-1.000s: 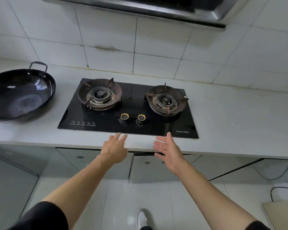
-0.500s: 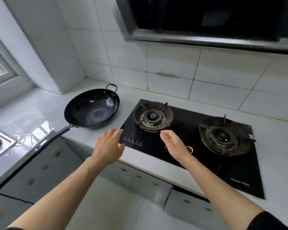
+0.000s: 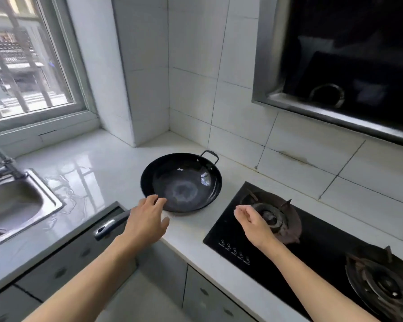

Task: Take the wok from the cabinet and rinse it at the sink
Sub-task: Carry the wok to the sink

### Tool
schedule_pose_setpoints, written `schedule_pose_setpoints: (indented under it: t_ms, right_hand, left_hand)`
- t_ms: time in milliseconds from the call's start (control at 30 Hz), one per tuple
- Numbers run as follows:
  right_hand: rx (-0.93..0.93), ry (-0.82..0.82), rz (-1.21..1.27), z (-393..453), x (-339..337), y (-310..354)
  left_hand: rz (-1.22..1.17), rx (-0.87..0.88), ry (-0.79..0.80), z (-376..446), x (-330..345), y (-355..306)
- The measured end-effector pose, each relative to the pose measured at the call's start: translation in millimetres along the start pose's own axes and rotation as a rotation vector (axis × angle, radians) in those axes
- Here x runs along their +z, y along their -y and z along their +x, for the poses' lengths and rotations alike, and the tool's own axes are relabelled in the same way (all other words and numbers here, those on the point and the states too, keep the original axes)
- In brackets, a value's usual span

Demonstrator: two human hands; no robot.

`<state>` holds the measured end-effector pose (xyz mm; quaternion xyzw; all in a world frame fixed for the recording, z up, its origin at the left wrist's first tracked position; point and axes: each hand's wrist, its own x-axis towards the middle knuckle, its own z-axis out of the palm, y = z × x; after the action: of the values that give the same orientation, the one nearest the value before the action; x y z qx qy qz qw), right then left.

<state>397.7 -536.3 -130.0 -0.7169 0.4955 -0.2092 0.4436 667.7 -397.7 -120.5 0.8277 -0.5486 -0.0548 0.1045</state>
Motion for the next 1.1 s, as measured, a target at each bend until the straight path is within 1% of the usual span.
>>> schedule_pose_setpoints:
  t_ms: [133, 300, 400, 533, 633, 700, 867, 1000, 1067, 1100]
  right_hand:
    - [0.018, -0.029, -0.031, 34.6, 23.9, 23.7]
    - [0.008, -0.034, -0.093, 68.2, 34.4, 44.0]
    - [0.020, -0.020, -0.088, 96.9, 35.7, 46.4]
    - [0.024, 0.018, -0.081, 146.3, 39.3, 42.0]
    - [0.000, 0.028, -0.064, 187.3, 47.5, 37.4]
    - [-0.012, 0.063, -0.066, 211.9, 52.8, 35.6]
    - [-0.106, 0.141, -0.175, 273.5, 57.8, 31.0]
    - [-0.137, 0.165, -0.273, 305.9, 53.2, 19.3]
    - [-0.166, 0.218, -0.355, 312.2, 49.3, 8.0]
    - [-0.214, 0.250, -0.427, 314.0, 46.2, 1.3]
  left_hand:
    - [-0.027, -0.006, -0.012, 34.4, -7.4, 43.8]
    - [-0.045, -0.041, 0.032, 65.4, 1.5, 67.4]
    - [-0.050, -0.086, 0.041, 79.3, 13.3, 75.8]
    - [0.005, -0.141, 0.053, 92.7, 33.7, 93.4]
    - [-0.078, -0.219, 0.094, 98.5, 46.7, 107.1]
    - [-0.121, -0.254, 0.119, 101.3, 53.3, 113.8]
    - [-0.087, -0.317, 0.196, 106.5, 61.9, 113.8]
    - [-0.080, -0.345, 0.185, 107.2, 68.1, 103.5]
    - [-0.091, -0.353, 0.177, 103.8, 72.0, 97.5]
    - [-0.084, -0.348, 0.168, 101.8, 74.2, 95.2]
